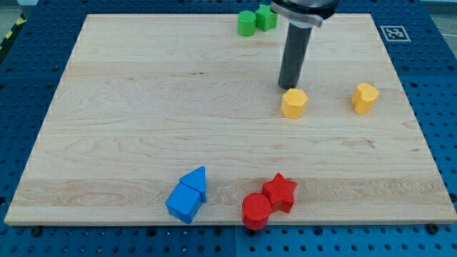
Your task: Place your arm left to the yellow hexagon
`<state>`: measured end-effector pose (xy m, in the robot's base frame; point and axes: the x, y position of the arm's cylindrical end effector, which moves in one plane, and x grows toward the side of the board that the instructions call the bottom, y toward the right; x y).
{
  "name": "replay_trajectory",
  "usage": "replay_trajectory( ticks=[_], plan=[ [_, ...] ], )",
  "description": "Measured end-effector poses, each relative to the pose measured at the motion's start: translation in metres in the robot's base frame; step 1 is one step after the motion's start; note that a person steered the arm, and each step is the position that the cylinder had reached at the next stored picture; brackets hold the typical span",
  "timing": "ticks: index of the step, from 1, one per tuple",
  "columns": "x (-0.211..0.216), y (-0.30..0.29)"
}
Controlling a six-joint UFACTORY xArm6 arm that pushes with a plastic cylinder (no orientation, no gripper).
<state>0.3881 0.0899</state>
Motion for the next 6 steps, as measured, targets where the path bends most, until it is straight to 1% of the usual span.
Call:
replay_trajectory(
  ticks=[1,2,3,4,5,6],
  plan=[
    [-0.024,-0.025],
    [-0.033,-0.059],
    [-0.020,-0.078],
    [0.014,-0.088],
    [0.039,-0.083],
    [0.043,-0.062]
  ],
)
